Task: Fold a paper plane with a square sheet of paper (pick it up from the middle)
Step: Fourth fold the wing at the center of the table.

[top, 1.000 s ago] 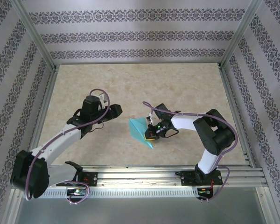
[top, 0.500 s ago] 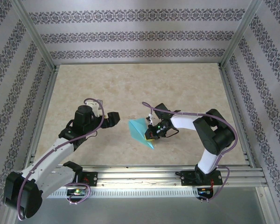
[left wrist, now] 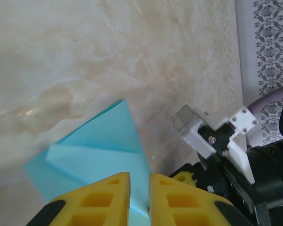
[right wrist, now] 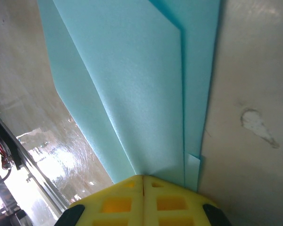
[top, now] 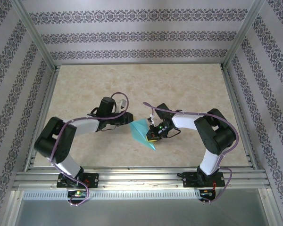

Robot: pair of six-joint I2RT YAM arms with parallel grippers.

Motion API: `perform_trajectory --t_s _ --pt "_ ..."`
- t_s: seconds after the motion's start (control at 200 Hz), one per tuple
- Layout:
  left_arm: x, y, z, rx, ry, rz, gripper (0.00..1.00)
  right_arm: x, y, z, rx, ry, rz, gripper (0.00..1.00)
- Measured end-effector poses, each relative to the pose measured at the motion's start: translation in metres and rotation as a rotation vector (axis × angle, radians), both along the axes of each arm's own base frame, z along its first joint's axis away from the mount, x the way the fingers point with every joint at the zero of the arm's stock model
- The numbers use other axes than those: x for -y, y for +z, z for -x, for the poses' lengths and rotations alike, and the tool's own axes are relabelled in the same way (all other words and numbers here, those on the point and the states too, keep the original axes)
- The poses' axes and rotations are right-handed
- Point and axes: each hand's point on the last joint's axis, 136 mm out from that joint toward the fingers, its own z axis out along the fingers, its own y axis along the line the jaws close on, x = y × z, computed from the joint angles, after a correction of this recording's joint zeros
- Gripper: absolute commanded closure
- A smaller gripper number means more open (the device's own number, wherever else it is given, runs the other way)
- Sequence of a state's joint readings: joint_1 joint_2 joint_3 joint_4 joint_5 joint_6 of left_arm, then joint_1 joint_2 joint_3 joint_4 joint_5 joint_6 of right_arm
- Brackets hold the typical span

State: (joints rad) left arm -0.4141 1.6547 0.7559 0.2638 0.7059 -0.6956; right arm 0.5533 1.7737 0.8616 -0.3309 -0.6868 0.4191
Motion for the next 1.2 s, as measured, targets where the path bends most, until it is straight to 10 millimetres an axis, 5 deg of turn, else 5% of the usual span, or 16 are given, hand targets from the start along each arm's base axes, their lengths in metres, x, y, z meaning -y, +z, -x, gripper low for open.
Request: perform_trajectory --t_s 0.19,0.525,0.749,0.979,1.199 --pt "0.015 -0.014 -0.009 -0.035 -0.023 0.022 0.96 0.0 0.0 0.0 -0.001 0.0 0.001 1.0" --pt "0.008 -0.059 -0.006 -0.122 0.019 -0.063 1.0 0.0 0.001 -0.001 -0.004 -0.005 0.002 1.0" --pt "0.007 -0.06 -0.007 -0.12 0.025 -0.068 1.0 -0.005 0.015 -0.008 -0.004 -0.054 -0.014 1.0" --pt "0.007 -0.06 -0.007 -0.12 0.025 -0.068 1.0 -0.042 0.047 -0.042 0.085 -0.068 -0.084 1.0" --pt "0.007 -0.06 -0.007 -0.12 0.025 -0.068 1.0 -0.049 0.019 -0.053 0.069 -0.092 -0.023 1.0"
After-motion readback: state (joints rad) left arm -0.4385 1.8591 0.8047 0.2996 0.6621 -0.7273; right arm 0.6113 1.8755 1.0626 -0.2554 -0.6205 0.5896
